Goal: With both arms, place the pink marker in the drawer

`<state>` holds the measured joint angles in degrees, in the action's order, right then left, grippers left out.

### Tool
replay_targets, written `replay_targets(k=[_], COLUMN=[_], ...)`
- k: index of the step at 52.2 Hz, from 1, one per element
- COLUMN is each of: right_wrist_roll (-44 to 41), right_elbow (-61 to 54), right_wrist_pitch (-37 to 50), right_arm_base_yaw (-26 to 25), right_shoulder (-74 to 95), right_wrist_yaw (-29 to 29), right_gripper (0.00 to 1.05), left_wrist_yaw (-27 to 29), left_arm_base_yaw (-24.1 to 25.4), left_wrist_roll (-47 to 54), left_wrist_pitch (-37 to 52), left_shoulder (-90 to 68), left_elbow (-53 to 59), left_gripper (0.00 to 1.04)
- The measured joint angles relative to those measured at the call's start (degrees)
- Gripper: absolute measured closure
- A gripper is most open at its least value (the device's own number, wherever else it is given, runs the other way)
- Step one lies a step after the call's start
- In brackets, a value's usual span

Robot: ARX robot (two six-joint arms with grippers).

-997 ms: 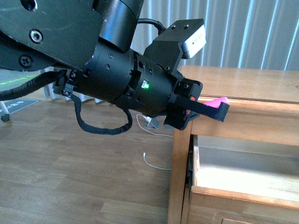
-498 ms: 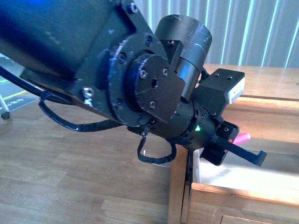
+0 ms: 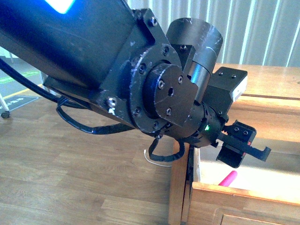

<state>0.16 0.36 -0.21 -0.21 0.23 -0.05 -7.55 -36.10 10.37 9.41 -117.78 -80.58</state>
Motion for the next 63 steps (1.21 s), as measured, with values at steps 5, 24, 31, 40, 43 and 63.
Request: replay_targets(k=[5,24,31,40,43,63], right_wrist_roll=[0.0,0.0,0.0,0.0,0.0,0.0], right_elbow=[0.0,0.0,0.0,0.0,0.0,0.0], right_wrist_pitch=[0.0,0.0,0.0,0.0,0.0,0.0], right_arm_base_yaw=[0.0,0.0,0.0,0.0,0.0,0.0], right_shoulder=[0.0,0.0,0.0,0.0,0.0,0.0], right_wrist_yaw=[0.0,0.0,0.0,0.0,0.0,0.0], right_gripper=[0.08,0.08,0.08,0.08,0.08,0.08], left_wrist_yaw=[1.1,7.9,10.7,14.0,15.4,25.6], left_arm_base_yaw=[0.3,3.9,6.6,10.4,11.7,17.5], left_wrist_roll=[-0.2,-0.4,-1.4,-2.7,-3.2,-13.2], left_wrist_pitch=[1.4,7.4,9.3,10.4,9.9,-8.8], left_shoulder=[3.0,20.2,29.1,44.7,50.7,89.2], left_elbow=[2.7,15.5,23.0,34.7,38.8,62.8], left_gripper=[0.34,0.06,0.06,0.06,0.06,0.06])
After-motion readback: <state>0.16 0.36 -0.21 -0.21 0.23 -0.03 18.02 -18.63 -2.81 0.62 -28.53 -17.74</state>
